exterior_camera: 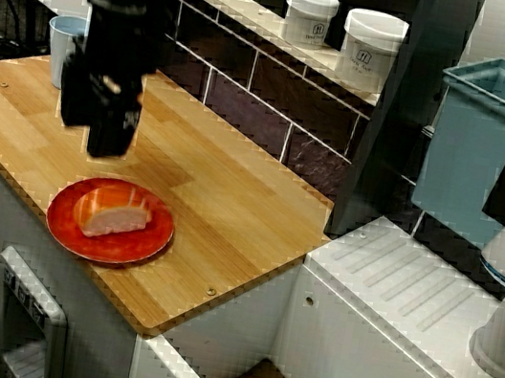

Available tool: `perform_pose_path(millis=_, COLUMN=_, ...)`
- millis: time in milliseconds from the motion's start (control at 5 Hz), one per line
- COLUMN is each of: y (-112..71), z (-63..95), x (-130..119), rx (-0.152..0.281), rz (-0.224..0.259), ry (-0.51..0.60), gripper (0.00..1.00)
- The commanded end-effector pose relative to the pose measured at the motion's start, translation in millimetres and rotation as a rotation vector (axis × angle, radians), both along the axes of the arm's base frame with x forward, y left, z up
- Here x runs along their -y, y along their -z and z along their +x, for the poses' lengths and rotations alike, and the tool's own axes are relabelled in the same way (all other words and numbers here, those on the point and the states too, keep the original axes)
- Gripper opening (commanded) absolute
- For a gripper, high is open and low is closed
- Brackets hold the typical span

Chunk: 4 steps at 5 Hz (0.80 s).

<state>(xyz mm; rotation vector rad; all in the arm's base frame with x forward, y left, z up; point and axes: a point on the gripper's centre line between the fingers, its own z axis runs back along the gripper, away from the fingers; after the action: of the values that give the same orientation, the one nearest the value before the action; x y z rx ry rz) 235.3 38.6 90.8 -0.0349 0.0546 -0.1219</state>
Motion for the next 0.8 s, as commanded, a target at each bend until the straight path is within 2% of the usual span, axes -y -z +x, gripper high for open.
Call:
perform_pose_path(millis=0, y=-25.2, z=16.1, x=-36, rx=0.099, rz=0.028, ry=-0.03, gripper=1.0)
perform_pose_path(millis=200, y=-25.9, z=22.3, x=-53, rx=0.112, rz=0.029, ry=-0.032, gripper=1.0)
perform_pose_path(millis=600, y=-22.5, z=37.5, x=-82, rx=0.135, rz=0.071, ry=-0.013, gripper=1.0)
